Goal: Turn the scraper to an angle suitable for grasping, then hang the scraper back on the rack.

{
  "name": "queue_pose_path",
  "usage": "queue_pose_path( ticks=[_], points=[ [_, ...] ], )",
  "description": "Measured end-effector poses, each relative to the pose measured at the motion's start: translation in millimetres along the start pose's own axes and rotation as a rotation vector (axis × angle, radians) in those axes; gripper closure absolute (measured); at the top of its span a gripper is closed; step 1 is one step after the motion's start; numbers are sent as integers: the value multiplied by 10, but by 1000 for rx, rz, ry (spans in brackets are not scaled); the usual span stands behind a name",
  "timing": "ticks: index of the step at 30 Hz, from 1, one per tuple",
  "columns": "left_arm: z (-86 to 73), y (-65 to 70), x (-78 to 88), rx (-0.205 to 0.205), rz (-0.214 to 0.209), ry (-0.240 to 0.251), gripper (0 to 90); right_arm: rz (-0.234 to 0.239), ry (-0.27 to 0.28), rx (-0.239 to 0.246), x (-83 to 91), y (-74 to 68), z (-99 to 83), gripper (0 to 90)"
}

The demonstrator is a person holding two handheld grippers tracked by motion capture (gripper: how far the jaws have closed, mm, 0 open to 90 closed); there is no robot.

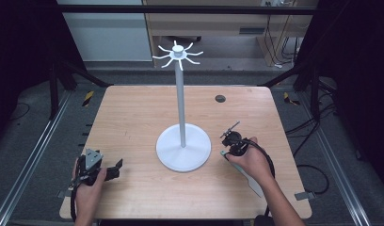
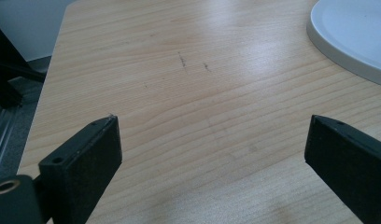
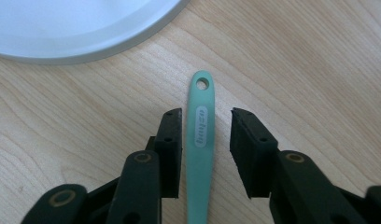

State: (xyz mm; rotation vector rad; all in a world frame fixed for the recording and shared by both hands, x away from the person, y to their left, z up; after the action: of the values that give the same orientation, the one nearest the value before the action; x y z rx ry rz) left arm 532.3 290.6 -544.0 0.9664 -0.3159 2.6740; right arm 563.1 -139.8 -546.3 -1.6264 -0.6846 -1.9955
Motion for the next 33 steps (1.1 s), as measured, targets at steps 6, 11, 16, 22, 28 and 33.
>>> queue_pose_path(
  ticks=[6, 11, 16, 22, 28, 33],
  points=[
    [-2, 2, -2, -3, 0, -4, 35, 8, -20, -1, -25, -5, 0, 591],
    [-6, 7, -4, -7, 0, -7, 35, 19, -42, -7, -51, -17, -10, 586],
    [-6, 2, -4, -7, 1, -6, 35, 24, -53, 5, -87, -5, -6, 602],
    [-7, 11, -4, -11, -1, -8, 35, 28, -75, 7, -106, -17, -13, 619],
    [-6, 16, -4, -13, 1, -8, 36, 29, -90, -5, -131, -23, -26, 645],
    [-4, 29, 4, -18, 1, -6, 35, 20, -90, 37, -164, -2, -22, 699]
  ],
)
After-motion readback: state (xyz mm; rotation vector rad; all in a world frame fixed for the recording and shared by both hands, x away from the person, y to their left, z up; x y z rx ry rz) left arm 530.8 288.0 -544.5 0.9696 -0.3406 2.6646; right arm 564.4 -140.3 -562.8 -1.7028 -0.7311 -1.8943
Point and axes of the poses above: each handheld gripper's, and its own axes: x roughly backward along the jaws, z roughly out of its top, y roughly to its right, the point moved 10 cm from there along -x, roughly forward along the jaws, and after that the axes turned 11 degrees about -y, right-handed, at the moved point
